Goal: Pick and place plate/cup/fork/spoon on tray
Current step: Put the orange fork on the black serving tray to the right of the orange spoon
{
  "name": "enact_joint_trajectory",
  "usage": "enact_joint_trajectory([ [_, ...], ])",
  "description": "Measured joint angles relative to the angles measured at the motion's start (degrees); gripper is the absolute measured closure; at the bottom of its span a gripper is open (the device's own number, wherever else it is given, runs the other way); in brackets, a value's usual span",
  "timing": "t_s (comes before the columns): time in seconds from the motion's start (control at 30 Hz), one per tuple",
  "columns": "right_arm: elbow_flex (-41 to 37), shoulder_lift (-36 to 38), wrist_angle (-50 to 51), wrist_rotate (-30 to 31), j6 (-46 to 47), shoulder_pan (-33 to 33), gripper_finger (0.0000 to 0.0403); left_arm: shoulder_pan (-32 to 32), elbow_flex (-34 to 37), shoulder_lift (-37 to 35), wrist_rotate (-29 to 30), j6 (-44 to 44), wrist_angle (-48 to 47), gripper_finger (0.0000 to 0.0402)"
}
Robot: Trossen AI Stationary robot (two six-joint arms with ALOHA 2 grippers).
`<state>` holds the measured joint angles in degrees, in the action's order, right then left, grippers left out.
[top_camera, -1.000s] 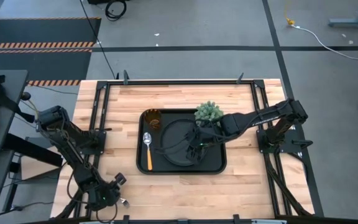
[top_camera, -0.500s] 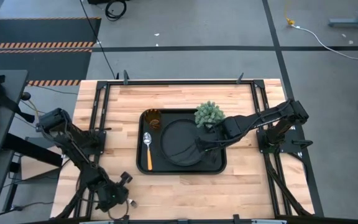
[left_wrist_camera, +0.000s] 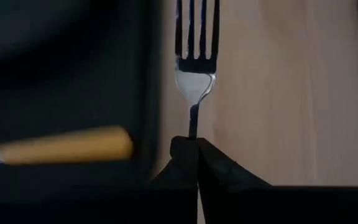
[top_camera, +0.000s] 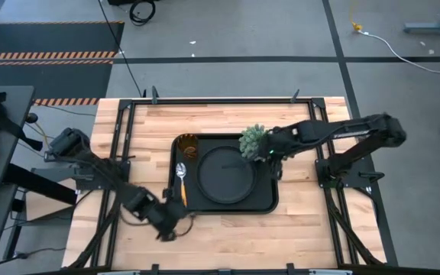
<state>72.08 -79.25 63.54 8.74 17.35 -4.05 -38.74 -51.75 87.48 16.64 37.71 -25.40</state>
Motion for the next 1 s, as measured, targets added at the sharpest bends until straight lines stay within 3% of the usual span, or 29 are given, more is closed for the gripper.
enact_joint_trajectory([
  [0.23,-10.6,10.4,-5.0,-6.5,-9.6,4.3,0.0185,11.4,-5.0,-0.1,4.4,20.0,-1.9,0.0401],
  [0.37,-12.3,13.6,-4.9,-9.3,-14.2,4.7,0.0185,16.3,-5.2,-0.1,4.5,37.7,-6.7,0.0401],
  [0.67,-12.3,18.6,-4.8,-12.8,-16.1,4.7,0.0185,20.4,-1.0,1.2,4.1,74.8,-9.5,0.0401],
  [0.83,-12.3,20.4,-4.7,-12.9,-17.7,4.7,0.0185,21.7,-0.7,4.0,4.5,79.1,-8.6,0.0401],
  [1.0,-12.3,21.1,-4.3,-12.9,-18.4,4.7,0.0186,24.0,-0.9,6.1,4.0,72.7,-4.5,0.0401],
])
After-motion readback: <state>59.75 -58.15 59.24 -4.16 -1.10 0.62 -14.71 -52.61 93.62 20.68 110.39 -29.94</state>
